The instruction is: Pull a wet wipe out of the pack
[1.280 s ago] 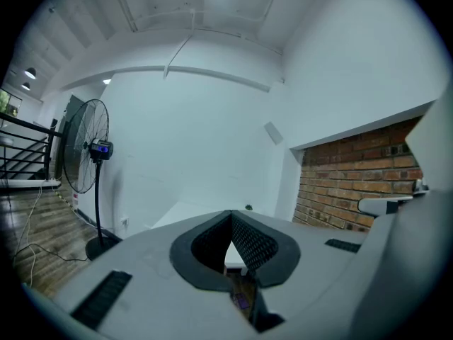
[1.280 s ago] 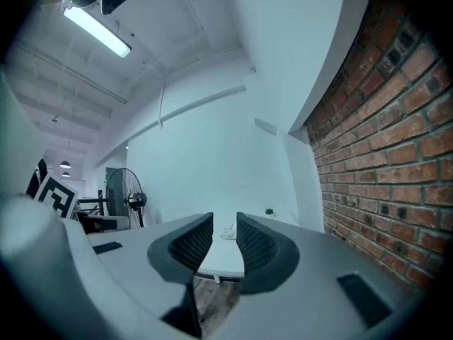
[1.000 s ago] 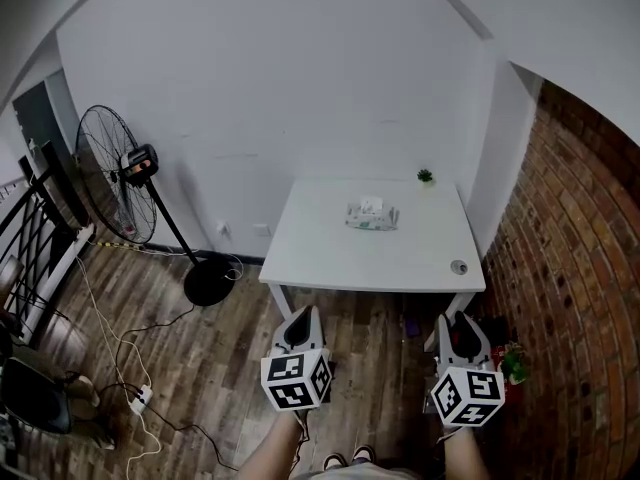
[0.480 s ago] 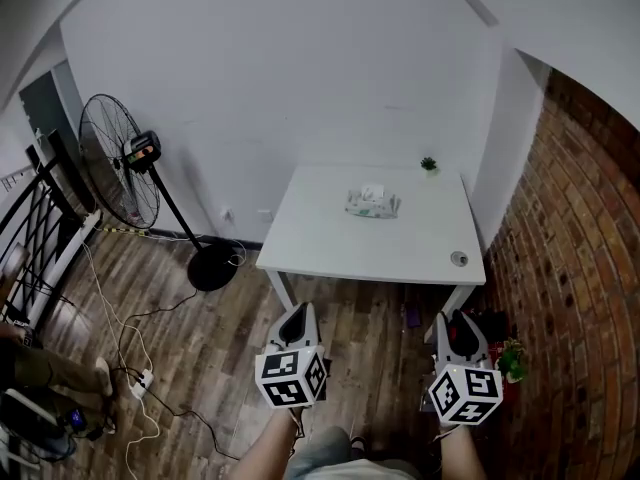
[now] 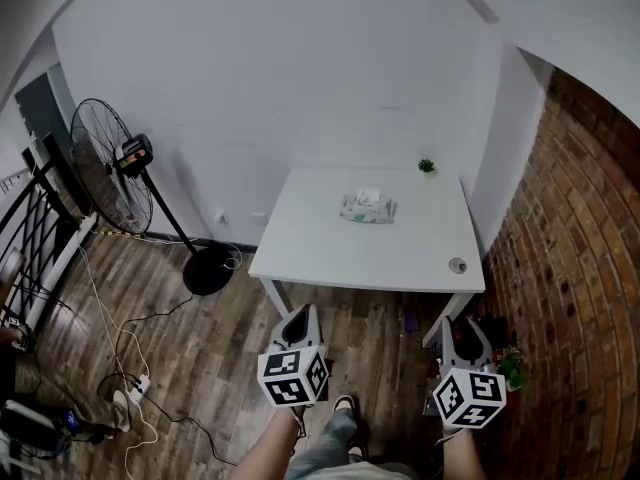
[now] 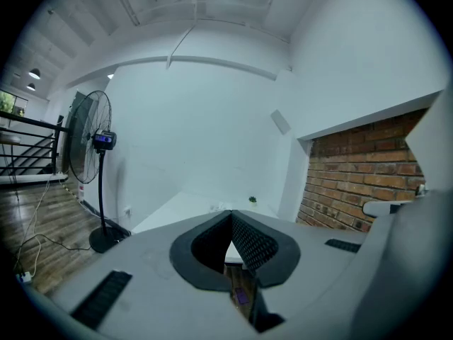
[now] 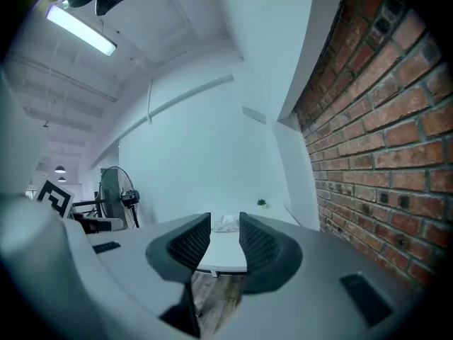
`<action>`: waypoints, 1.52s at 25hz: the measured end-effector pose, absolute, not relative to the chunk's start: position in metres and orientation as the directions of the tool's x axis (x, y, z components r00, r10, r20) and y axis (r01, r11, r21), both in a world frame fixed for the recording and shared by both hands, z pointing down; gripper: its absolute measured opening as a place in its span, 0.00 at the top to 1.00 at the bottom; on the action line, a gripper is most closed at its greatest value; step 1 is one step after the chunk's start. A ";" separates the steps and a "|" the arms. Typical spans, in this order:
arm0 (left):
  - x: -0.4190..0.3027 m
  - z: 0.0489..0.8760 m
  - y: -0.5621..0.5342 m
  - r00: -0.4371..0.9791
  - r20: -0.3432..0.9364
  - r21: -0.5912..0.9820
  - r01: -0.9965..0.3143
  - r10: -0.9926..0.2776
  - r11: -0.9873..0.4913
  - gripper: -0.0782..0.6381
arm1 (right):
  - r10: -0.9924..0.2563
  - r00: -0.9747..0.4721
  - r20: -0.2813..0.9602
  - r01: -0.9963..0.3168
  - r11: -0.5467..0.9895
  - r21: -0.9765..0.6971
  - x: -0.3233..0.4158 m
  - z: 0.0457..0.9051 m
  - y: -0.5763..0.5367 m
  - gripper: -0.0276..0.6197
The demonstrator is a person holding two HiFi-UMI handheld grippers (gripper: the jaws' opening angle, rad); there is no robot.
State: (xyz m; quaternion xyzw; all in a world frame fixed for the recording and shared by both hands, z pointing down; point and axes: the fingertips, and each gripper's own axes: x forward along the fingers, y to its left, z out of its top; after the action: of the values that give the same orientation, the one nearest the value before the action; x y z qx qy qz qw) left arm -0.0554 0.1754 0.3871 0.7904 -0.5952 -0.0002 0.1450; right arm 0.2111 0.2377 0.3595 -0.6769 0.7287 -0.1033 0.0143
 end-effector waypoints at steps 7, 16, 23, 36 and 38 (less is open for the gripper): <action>-0.053 0.383 0.124 0.301 0.153 0.225 -0.938 -0.941 -0.263 0.89 | -0.992 -0.073 0.100 -0.987 0.057 -0.148 0.212 0.350 0.191 0.76; -0.057 0.369 0.044 0.322 0.132 0.207 -0.934 -0.937 -0.292 0.89 | -0.996 -0.045 0.078 -0.990 0.033 -0.140 0.210 0.335 0.116 0.76; -0.075 0.364 -0.012 0.325 0.115 0.214 -0.931 -0.939 -0.296 0.89 | -0.996 -0.044 0.075 -0.992 0.034 -0.125 0.195 0.329 0.057 0.76; -0.085 0.403 -0.079 0.328 0.194 0.251 -0.928 -0.924 -0.277 0.89 | -0.989 -0.021 0.148 -0.991 0.001 -0.135 0.195 0.356 -0.009 0.76; -0.079 0.412 -0.089 0.335 0.213 0.246 -0.928 -0.918 -0.281 0.89 | -0.985 -0.010 0.174 -0.989 -0.016 -0.144 0.202 0.368 -0.019 0.76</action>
State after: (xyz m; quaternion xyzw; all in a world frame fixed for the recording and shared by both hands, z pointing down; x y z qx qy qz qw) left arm -0.0788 -0.0891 0.4119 0.8002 -0.5765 0.0148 0.1645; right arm 0.2017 -0.0189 0.3682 -0.7036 0.7014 -0.1134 -0.0106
